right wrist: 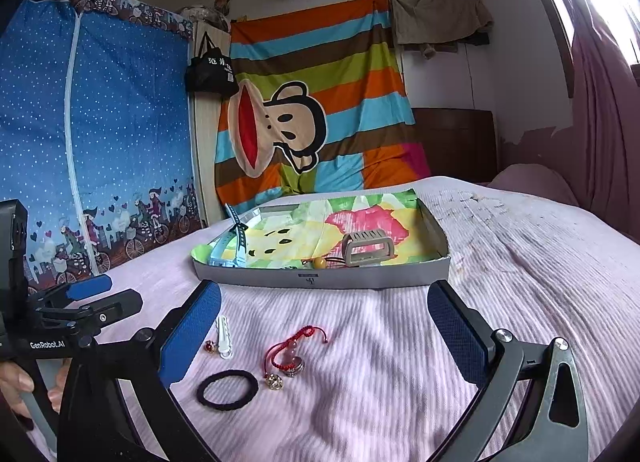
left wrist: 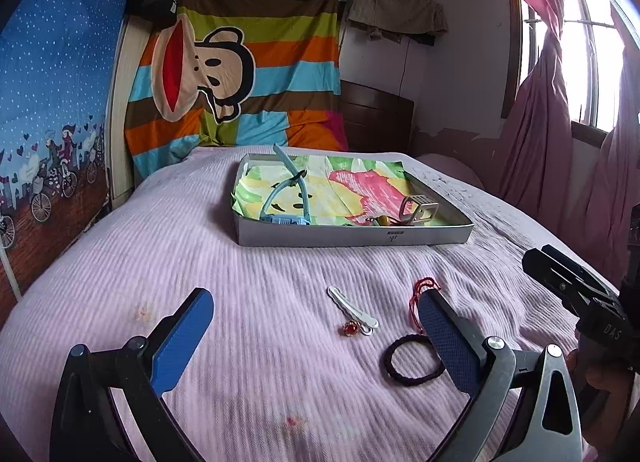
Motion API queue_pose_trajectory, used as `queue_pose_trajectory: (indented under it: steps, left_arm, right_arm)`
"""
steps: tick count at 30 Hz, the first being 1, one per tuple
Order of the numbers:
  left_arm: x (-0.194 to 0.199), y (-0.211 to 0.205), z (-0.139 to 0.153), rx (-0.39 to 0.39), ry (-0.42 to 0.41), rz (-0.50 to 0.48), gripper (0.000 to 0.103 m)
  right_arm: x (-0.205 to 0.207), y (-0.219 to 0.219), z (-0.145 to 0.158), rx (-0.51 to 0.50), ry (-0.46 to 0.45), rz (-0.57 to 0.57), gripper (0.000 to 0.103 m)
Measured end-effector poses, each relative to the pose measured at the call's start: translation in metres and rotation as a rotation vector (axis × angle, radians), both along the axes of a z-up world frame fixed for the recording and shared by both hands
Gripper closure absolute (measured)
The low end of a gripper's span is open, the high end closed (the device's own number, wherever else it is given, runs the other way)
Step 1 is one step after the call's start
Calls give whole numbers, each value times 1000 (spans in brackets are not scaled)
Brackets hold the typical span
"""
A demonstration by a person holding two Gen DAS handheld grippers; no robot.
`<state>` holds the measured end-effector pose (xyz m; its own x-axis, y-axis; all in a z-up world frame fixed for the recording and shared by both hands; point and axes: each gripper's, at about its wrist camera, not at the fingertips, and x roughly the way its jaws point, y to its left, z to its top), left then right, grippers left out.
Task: Organize jewelry
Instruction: 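Move both open tools back from the tray toward the remaining jewelry, then grasp the black hair tie with left tool while right tool nears the red bracelet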
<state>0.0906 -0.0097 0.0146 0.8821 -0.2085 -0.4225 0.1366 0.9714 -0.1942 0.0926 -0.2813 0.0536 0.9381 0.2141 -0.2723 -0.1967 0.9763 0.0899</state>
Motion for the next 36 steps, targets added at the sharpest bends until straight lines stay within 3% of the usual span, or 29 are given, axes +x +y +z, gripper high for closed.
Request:
queue_pose_trajectory:
  steps: [10,13,15,19,21,23,27,36]
  left_arm:
    - [-2,-7,-10,11,38,-73,3]
    - [0,-13,-12,16,59,-121,17]
    - [4,-15,-15,10,86,-158,26]
    - [14,-21,-25,-14,151,-240,52]
    - [19,-26,-29,-11,184,-270,59]
    - [24,-29,-33,-10,214,-296,70]
    - [31,-36,-40,-2,274,-320,76]
    - [44,-44,-50,1,365,-348,78]
  right_arm:
    - [6,-2,-19,-3,99,4,2]
    - [8,0,-24,-14,127,17,11]
    - [11,1,-27,-22,152,26,36]
    - [18,4,-35,-24,200,58,46]
    - [21,6,-38,-30,222,75,54]
    - [24,9,-42,-36,239,86,55]
    - [29,18,-49,-55,272,112,68]
    - [34,27,-57,-75,317,139,68]
